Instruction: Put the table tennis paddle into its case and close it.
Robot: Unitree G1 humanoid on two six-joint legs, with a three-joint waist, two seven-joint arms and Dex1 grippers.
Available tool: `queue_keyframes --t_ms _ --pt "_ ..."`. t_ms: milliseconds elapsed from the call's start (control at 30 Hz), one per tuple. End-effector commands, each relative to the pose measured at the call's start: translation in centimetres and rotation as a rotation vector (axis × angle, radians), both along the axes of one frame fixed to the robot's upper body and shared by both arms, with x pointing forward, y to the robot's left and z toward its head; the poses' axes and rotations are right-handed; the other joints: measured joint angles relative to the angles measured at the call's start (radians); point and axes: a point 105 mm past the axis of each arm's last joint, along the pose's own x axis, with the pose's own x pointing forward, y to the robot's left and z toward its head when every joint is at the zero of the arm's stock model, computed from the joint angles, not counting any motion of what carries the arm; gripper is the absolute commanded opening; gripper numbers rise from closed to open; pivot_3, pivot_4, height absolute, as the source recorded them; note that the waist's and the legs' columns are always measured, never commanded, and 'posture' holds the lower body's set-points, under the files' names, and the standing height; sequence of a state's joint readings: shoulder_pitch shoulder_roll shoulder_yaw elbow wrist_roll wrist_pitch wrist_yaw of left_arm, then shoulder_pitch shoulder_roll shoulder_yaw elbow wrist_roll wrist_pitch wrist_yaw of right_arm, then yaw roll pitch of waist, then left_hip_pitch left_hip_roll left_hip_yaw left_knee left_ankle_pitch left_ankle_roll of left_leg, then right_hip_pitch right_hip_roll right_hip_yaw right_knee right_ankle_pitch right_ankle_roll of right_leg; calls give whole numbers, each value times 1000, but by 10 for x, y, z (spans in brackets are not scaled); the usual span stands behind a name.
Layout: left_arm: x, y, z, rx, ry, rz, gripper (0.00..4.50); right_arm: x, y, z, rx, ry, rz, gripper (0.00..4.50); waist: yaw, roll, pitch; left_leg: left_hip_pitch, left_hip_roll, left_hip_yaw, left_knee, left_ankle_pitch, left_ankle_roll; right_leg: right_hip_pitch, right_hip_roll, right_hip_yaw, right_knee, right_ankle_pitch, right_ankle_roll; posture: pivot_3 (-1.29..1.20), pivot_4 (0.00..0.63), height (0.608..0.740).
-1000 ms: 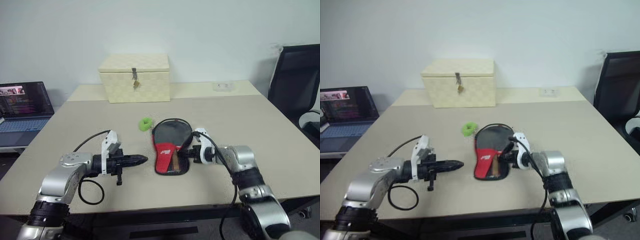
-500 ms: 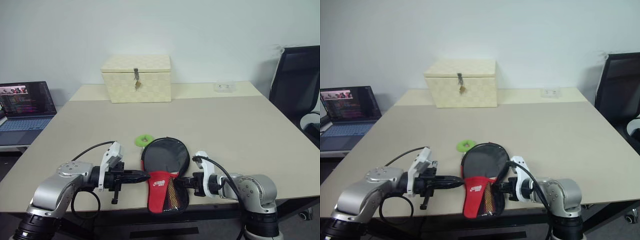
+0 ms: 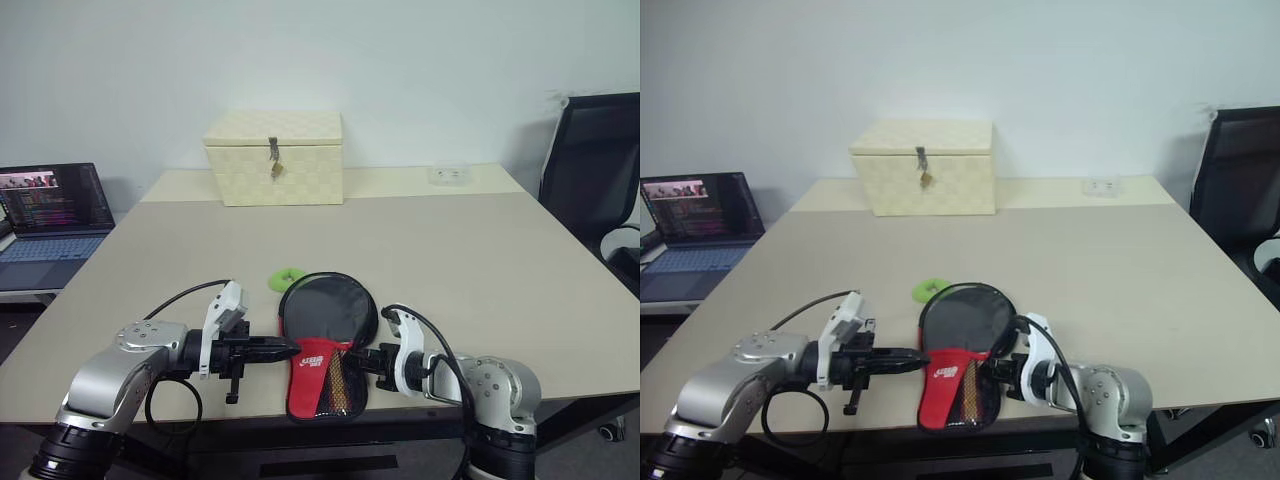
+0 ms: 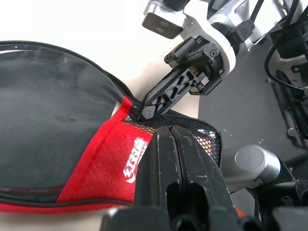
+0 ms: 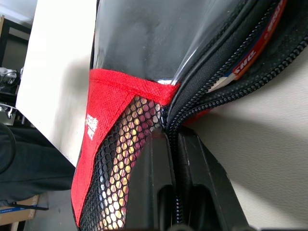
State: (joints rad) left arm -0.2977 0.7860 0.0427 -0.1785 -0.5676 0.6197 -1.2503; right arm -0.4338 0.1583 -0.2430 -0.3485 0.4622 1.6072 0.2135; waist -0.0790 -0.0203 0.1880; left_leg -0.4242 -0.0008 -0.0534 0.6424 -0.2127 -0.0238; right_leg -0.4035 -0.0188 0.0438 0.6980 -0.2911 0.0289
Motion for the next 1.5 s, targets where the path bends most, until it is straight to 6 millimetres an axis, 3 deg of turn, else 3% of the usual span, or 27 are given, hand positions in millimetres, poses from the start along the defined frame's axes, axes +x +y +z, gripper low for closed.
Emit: queue_keyframes --t_ms 33,167,267,533,600,667,833,967,1167,1333,1433,1500 --pt "2 -2 7 3 -43 -9 0 -1 4 16 24 -60 26 30 0 0 0 0 0 0 0 0 0 0 0 0 0 0 0 0 150 740" --pt "4 0 7 -1 -48 9 0 -12 6 24 -16 -138 132 30 0 0 0 0 0 0 0 0 0 0 0 0 0 0 0 0 150 740" --pt "6 2 6 1 -56 28 0 -16 5 32 -49 -193 187 714 0 0 0 0 0 0 -1 0 0 0 0 0 -1 0 0 0 150 740" --pt "9 6 5 4 -65 56 0 -34 0 45 -114 -299 321 3308 -1 0 0 0 1 0 -1 0 0 -1 0 0 -1 0 0 0 150 740" --pt "10 9 5 5 -67 71 0 -36 -5 57 -172 -375 385 4027 0 0 0 0 0 0 -1 0 0 -1 0 0 -1 0 0 0 150 740" --pt "11 12 5 6 -70 88 0 -31 -10 69 -231 -464 429 4457 0 0 0 -1 0 1 -1 0 0 -1 0 0 -1 0 0 0 150 740" --pt "16 17 7 6 -87 132 0 5 -23 96 -327 -662 421 4457 -1 0 0 0 0 0 -1 0 0 0 0 0 -2 -3 5 0 150 740" --pt "25 22 10 -2 -117 188 0 17 2 101 -255 -717 445 4457 -1 0 0 0 1 1 -1 0 0 -1 0 0 -2 0 0 0 150 740" --pt "45 32 10 1 -157 305 0 20 53 63 -209 -669 486 4457 3 -1 0 -1 1 0 -2 0 0 -1 0 0 -2 0 0 0 150 740" --pt "67 44 6 20 -186 442 0 41 57 35 -281 -611 364 4457 21 -1 0 -1 -1 0 -1 0 0 -1 -1 -1 -1 0 0 0 150 740" --pt "83 50 5 36 -197 520 592 43 57 26 -312 -607 349 4500 26 -1 0 -1 -1 -1 -1 0 0 -1 -1 -1 -1 0 0 0 150 740" --pt "93 53 3 47 -202 562 1234 43 57 25 -314 -607 344 4500 27 -1 0 -1 -1 -1 -1 0 0 -1 -1 -1 -1 0 0 0 150 740"
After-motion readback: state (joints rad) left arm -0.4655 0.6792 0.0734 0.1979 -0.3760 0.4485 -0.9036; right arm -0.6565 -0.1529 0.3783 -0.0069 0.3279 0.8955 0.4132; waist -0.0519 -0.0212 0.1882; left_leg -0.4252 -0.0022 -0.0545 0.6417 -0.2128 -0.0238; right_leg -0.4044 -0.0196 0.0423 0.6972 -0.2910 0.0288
